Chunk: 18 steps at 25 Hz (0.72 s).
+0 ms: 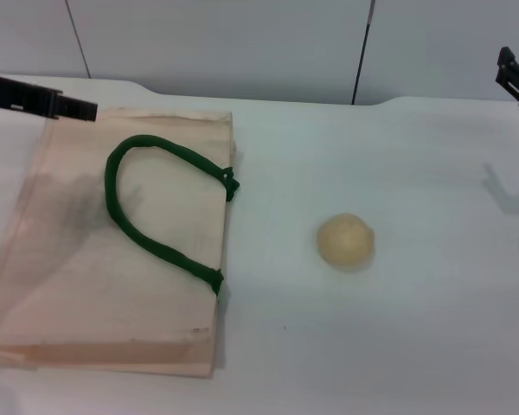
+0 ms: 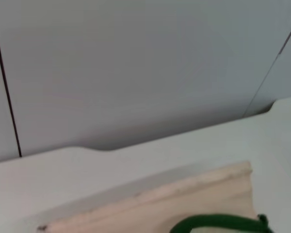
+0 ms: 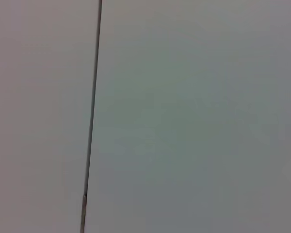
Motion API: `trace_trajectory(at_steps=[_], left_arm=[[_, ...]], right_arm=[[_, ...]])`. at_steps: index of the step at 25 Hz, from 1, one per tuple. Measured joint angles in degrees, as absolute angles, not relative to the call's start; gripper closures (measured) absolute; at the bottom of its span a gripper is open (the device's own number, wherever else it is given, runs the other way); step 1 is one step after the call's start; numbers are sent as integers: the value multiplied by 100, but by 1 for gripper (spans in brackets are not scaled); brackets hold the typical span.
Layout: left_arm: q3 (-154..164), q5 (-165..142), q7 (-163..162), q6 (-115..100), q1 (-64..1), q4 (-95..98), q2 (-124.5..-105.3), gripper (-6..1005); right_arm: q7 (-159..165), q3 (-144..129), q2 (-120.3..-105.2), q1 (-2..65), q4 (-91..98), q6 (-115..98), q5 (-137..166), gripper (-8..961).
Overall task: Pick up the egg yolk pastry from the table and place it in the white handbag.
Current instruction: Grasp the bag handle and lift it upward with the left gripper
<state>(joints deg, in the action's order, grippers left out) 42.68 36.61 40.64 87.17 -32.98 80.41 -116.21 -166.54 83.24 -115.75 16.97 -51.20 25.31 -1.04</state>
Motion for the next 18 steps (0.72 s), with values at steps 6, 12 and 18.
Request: trace_trajectory(at_steps=[6,12,18], left_arm=[[4268,3348,4134,8530,-3467,7559,-11609,462],[4264,3052,4188,8255,-3676,7020,-11567,462],[4312,2878,4243,8020,-3794,6636,-11566,462]], right_arm=[[-16655,8303,-11581,1697,-5120,2532,-100,114],[-16648,8299,-11584,1697,-5129,2532,-111,115],[-16642,8282,-11584,1672,-5190,2532,-123,115]])
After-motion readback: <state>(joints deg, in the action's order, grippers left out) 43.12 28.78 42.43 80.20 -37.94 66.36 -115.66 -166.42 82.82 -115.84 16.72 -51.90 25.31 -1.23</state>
